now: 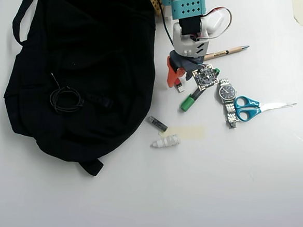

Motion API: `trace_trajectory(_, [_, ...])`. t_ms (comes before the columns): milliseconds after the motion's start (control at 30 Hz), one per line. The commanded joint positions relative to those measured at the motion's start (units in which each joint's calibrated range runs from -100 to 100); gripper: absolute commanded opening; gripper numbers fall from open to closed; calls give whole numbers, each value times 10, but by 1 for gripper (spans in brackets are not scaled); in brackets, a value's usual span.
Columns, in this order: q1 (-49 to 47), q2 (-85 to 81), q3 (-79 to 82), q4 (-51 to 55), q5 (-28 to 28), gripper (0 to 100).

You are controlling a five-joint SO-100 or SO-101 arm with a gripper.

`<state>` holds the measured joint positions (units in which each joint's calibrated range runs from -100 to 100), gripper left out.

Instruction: Put the usb stick into the black bag

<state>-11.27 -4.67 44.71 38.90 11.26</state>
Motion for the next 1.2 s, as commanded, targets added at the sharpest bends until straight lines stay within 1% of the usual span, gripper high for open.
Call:
trace_trajectory(0, [0, 15, -4, -28, 2, 23])
trace_trajectory(233, [-6, 55, -4, -34, 0, 23])
trace_trajectory(467, [-6, 57, 5, -34, 0, 21])
trace_trajectory(533, [-6, 57, 6, -34, -2, 18])
trace_trajectory(700, [-2, 53, 5, -31, -3, 3])
trace_trajectory(733, [-2, 51, 5, -30, -3, 2])
trace_trajectory(1033, [-6, 45, 5, -26, -1, 2])
trace_trajectory(1167, [-6, 40, -23, -26, -2, 2])
